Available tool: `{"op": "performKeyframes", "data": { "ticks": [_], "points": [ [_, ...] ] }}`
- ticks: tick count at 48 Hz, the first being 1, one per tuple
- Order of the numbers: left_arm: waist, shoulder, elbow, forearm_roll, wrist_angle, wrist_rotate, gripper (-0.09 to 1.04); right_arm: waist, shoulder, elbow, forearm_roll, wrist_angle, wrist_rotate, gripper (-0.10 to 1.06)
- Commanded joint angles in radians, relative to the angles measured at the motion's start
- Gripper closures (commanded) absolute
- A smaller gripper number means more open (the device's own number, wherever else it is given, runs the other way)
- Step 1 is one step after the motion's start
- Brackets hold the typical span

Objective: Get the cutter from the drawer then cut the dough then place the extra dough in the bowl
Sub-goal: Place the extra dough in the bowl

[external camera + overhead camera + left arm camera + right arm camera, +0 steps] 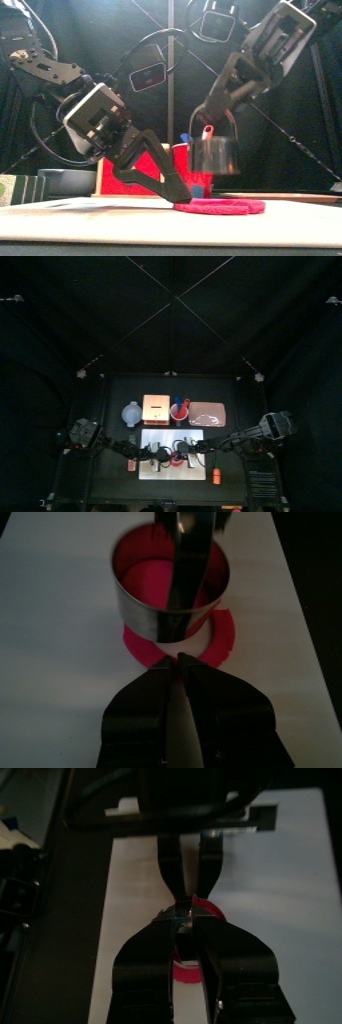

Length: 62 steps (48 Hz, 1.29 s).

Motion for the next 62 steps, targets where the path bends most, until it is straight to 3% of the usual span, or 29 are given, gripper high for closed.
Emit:
{"op": "performKeyframes", "data": {
  "ticks": [1, 14, 31, 39, 54, 62],
  "points": [
    [-0.003, -0.002, -0.003, -0.005, 0.014, -0.003, 0.36, -0.028, -0.100, 0.003, -0.017, 0.015, -0.002, 0.51],
    [-0.002, -0.014, 0.009, -0.021, 0.017, -0.003, 0.36, -0.101, -0.249, 0.133, -0.009, 0.063, 0.003, 0.51],
    [0.043, -0.114, 0.069, -0.044, 0.017, -0.003, 0.36, -0.098, -0.244, 0.253, 0.201, 0.048, 0.000, 0.51],
    [0.054, -0.153, 0.078, -0.043, 0.017, -0.003, 0.36, -0.083, -0.207, 0.287, 0.247, -0.023, 0.000, 0.49],
    [0.054, -0.172, 0.077, -0.041, 0.017, -0.003, 0.36, -0.071, -0.186, 0.291, 0.242, -0.083, 0.000, 0.12],
    [0.054, -0.204, 0.086, -0.043, 0.006, -0.002, 0.36, -0.075, -0.196, 0.278, 0.225, -0.086, -0.002, 0.05]
  ]
}}
